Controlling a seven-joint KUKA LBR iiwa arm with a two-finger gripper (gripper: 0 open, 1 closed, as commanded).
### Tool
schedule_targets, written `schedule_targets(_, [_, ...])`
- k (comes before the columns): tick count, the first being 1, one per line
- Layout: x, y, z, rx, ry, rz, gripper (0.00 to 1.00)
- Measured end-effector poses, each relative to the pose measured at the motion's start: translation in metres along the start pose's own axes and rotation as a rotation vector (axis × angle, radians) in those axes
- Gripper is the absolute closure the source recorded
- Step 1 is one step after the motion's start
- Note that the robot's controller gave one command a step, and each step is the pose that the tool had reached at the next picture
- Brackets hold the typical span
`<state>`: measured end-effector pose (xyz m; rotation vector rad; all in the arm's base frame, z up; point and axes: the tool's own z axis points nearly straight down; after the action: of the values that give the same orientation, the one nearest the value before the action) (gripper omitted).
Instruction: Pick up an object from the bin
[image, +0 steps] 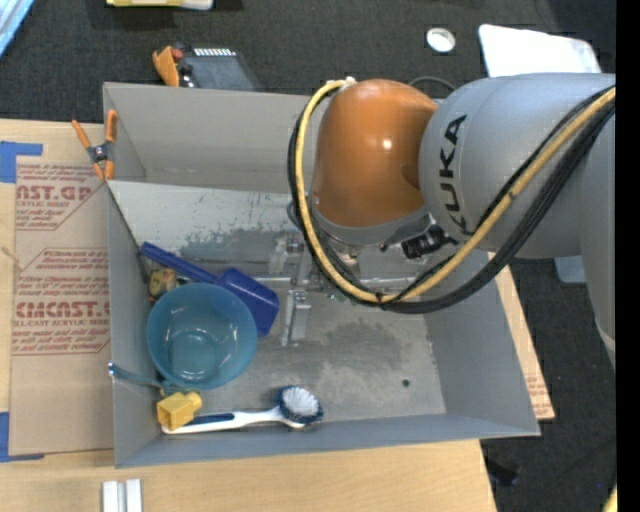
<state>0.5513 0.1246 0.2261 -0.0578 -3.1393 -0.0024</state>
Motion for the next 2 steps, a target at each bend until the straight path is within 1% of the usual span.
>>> schedule_targets(1, [-0.016, 0.022, -0.019, 0.001, -0.004, -0.049, 0.00])
schedule_targets(2, [-0.018, 0.035, -0.038, 0.002, 0.003, -0.074, 0.00])
